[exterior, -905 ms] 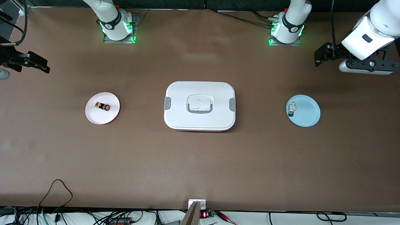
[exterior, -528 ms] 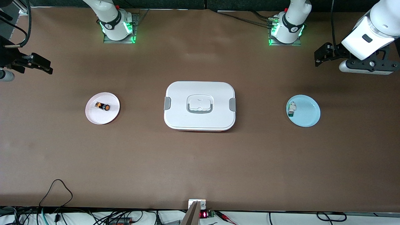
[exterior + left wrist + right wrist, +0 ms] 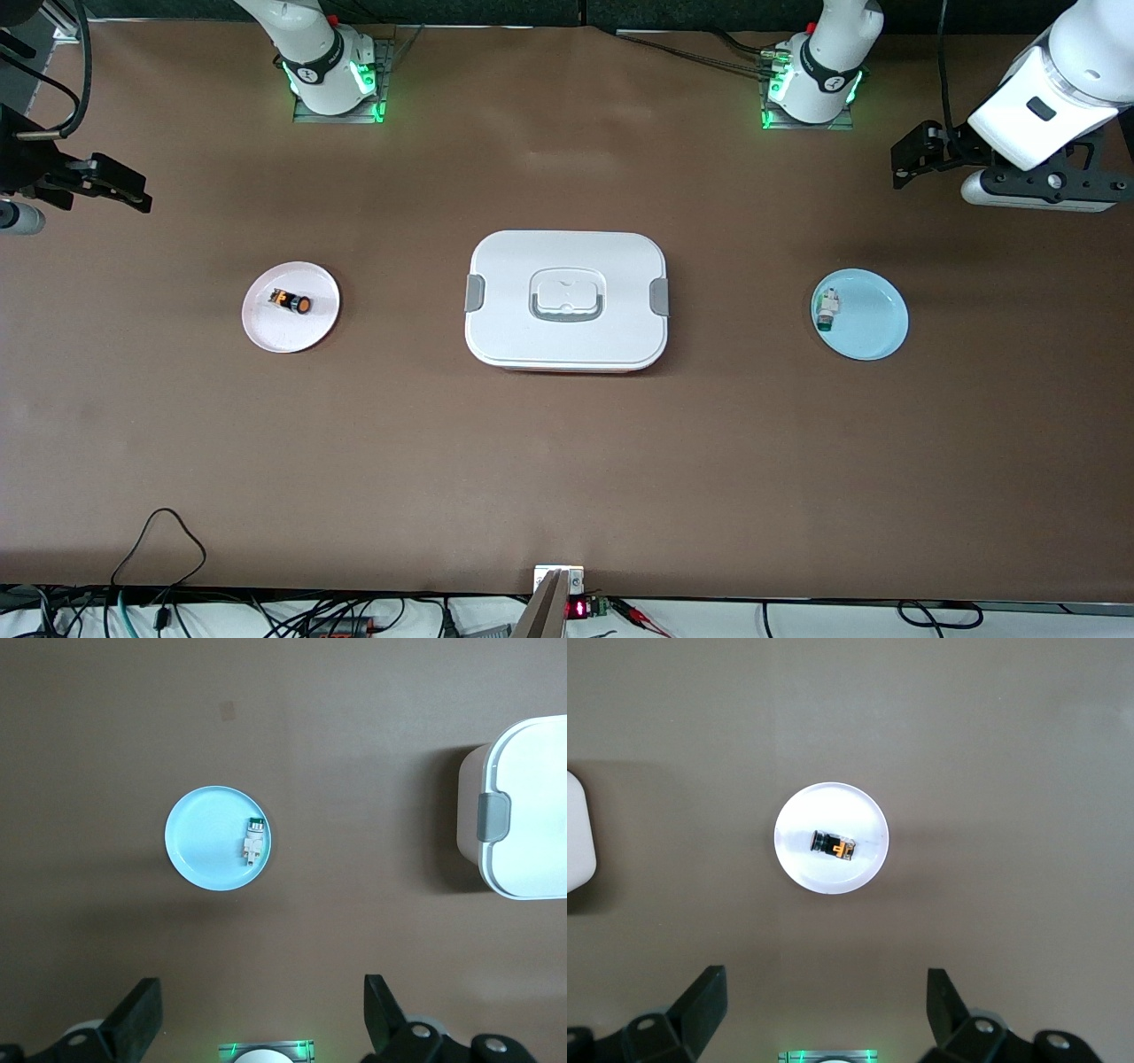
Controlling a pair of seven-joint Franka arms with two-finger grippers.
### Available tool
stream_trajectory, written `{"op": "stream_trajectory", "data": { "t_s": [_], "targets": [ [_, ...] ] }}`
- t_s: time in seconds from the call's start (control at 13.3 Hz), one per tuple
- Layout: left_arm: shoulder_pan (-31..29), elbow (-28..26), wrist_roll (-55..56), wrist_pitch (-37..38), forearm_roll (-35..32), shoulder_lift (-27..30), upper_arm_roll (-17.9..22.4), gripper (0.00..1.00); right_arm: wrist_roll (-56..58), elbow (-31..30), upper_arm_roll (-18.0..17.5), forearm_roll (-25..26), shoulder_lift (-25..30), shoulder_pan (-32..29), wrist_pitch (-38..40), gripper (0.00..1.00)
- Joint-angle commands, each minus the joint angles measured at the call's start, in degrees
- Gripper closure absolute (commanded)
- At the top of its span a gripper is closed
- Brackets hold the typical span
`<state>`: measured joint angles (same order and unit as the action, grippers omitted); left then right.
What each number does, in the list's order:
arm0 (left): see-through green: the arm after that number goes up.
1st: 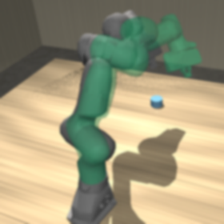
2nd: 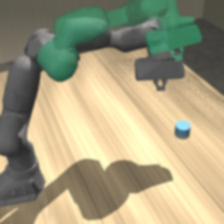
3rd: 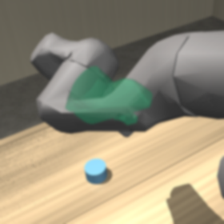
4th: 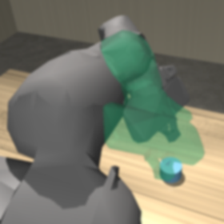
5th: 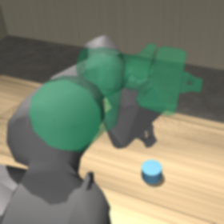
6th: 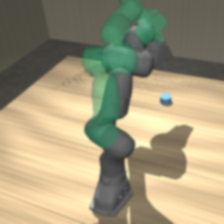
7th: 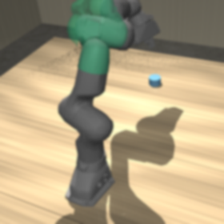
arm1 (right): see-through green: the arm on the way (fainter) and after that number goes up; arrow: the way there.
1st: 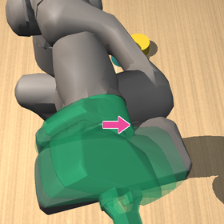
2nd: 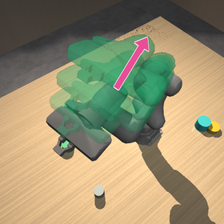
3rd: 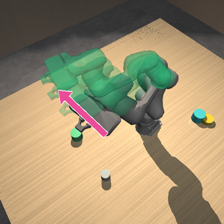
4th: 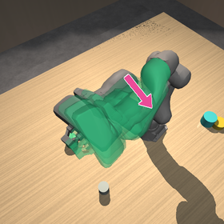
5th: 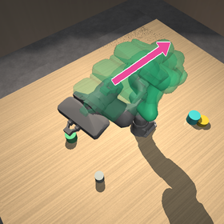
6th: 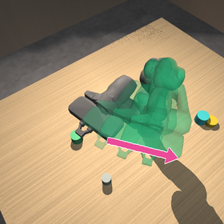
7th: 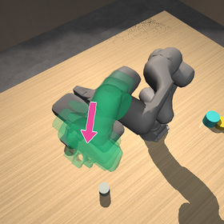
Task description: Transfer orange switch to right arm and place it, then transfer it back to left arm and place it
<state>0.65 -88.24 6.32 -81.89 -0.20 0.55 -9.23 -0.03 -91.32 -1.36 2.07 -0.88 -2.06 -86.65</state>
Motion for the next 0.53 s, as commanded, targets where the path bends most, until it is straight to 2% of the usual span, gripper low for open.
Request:
{"op": "stream_trajectory", "data": {
  "t_s": [0.0, 0.45],
  "targets": [
    [-0.4, 0.7, -0.5, 0.5, 0.6, -0.1, -0.2, 0.0, 1.1, 1.5, 0.0, -0.8, -1.3, 0.0, 0.9, 0.0],
    [-0.4, 0.7, -0.5, 0.6, 0.6, 0.0, -0.1, 0.0, 1.6, 1.1, -0.1, -0.9, -2.2, 0.9, 1.1, 0.0]
  ]
}}
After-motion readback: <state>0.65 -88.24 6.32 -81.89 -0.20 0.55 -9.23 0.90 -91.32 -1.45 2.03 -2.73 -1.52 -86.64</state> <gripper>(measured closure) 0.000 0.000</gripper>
